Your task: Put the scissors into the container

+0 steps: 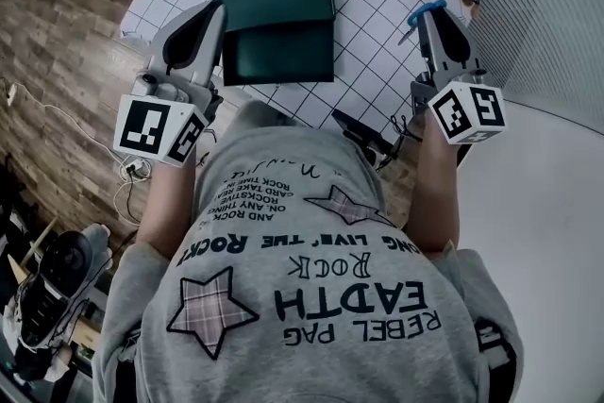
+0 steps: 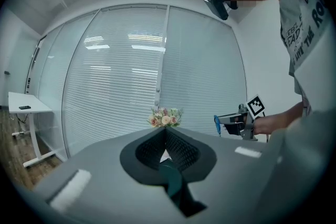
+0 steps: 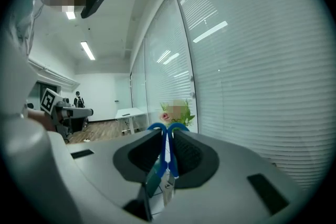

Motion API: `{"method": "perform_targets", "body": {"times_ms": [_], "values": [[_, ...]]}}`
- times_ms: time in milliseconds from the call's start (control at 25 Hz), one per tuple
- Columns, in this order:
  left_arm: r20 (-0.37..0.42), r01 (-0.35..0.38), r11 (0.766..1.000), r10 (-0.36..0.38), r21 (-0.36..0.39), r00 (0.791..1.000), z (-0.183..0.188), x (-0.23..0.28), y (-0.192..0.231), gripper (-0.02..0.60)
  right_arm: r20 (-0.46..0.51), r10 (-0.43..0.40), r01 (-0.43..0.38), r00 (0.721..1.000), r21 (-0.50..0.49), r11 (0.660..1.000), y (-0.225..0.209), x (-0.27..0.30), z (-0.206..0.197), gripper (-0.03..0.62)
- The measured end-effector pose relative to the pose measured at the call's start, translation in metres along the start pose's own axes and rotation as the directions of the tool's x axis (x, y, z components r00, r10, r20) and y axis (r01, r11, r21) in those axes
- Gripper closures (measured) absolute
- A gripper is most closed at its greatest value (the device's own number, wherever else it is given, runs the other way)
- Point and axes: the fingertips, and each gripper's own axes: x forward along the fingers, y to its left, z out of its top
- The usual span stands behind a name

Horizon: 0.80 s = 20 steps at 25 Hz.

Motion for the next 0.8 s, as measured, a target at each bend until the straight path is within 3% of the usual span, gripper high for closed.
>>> {"method": "perform_targets", "body": {"times_ms": [240,800], "values": [[0.014,-0.013,1.0,0.013,0.002,1.0,0.002,-0.004,0.001,0.58,0.095,0.003,-0.004,0.995,0.011,1.0,0.006,-0.012,0.032,0.516],[0.031,-0.062,0.998,0.061,0.003,0.998,0.005,-0.019,0.01,0.58,0.153,0.089,-0.09,0.984,0.0,0.996,0.036,-0.009,0.06,0.516]]}}
